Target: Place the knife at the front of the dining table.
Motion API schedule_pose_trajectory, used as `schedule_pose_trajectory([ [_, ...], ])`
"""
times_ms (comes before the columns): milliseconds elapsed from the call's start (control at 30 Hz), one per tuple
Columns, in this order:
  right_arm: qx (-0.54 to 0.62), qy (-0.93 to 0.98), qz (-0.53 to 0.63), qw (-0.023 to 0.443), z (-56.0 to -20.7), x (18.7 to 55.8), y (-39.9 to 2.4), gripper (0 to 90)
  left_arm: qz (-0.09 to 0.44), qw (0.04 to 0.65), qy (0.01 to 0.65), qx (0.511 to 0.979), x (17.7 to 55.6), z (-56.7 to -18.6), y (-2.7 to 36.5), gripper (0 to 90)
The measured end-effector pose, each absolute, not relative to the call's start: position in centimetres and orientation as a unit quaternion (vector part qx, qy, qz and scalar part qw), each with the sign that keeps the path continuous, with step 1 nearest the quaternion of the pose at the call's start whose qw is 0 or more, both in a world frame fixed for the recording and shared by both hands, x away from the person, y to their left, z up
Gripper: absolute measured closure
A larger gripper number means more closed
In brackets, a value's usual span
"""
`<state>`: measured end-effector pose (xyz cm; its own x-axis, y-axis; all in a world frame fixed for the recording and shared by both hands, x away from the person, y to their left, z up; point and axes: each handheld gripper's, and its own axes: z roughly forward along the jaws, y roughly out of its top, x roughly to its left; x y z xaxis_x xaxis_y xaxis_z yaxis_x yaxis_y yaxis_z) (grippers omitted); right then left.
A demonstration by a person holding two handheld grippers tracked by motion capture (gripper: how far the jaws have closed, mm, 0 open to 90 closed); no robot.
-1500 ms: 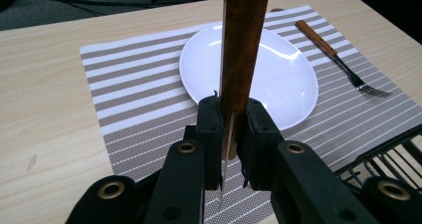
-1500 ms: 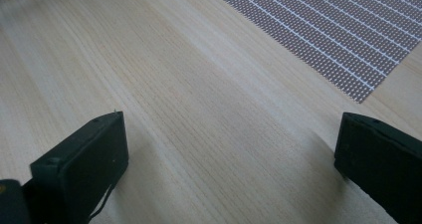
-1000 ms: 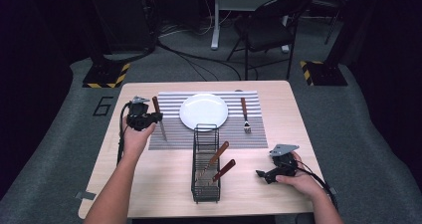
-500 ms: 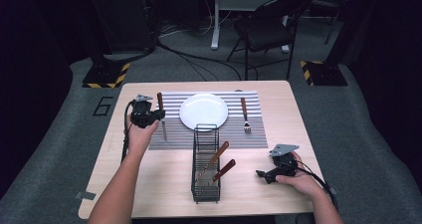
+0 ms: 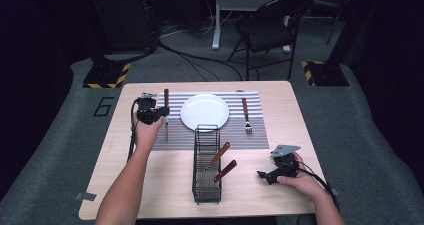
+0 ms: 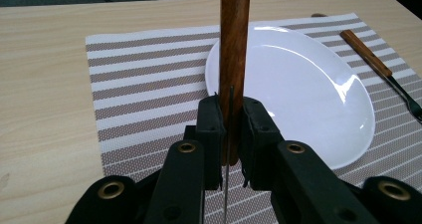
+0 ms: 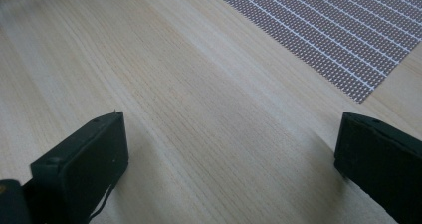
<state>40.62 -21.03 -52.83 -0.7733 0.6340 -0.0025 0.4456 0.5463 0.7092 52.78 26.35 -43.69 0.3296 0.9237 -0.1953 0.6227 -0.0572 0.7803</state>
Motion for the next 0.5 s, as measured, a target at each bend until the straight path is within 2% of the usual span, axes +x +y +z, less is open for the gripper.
schedule_pose_trajectory([
  [500, 0.311, 0.870, 0.361, 0.130, -52.8, 40.6, -21.0, 0.0, 0.155, 0.437, 0.590, 0.661, 54.9, -45.9, 27.1, 80.1],
])
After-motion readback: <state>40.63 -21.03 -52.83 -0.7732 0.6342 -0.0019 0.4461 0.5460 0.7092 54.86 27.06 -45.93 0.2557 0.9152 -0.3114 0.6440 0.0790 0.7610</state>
